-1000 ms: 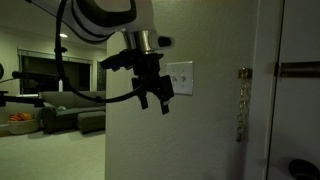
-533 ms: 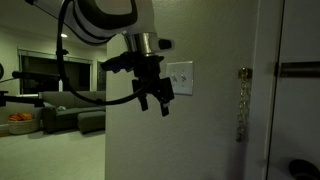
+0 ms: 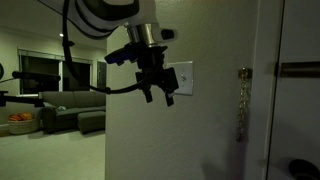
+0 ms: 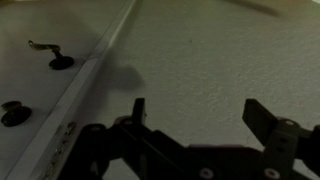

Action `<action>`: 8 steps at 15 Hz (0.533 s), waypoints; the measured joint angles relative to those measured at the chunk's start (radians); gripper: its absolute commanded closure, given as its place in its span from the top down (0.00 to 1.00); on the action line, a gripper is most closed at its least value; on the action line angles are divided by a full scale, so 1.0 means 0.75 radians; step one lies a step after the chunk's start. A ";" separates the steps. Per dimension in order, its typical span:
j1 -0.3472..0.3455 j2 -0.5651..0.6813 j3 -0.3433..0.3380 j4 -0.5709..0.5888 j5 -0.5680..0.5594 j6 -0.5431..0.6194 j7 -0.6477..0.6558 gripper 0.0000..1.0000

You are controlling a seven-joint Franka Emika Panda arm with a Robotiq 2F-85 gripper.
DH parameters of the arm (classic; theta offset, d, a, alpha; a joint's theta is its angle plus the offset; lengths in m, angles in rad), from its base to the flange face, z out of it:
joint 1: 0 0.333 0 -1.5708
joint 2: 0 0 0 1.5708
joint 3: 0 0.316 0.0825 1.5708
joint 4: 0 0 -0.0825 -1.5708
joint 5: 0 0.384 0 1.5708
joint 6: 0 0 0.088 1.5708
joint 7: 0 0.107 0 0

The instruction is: Turn off the right light switch

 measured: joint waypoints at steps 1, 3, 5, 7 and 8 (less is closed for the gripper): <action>0.000 0.002 0.000 0.024 0.000 0.004 0.000 1.00; 0.000 0.007 0.001 0.069 0.000 0.026 0.000 0.89; 0.000 0.015 0.002 0.113 0.000 0.053 0.000 0.67; 0.000 0.031 0.002 0.159 0.000 0.080 0.000 0.53; 0.000 0.040 0.002 0.182 0.000 0.093 0.000 0.46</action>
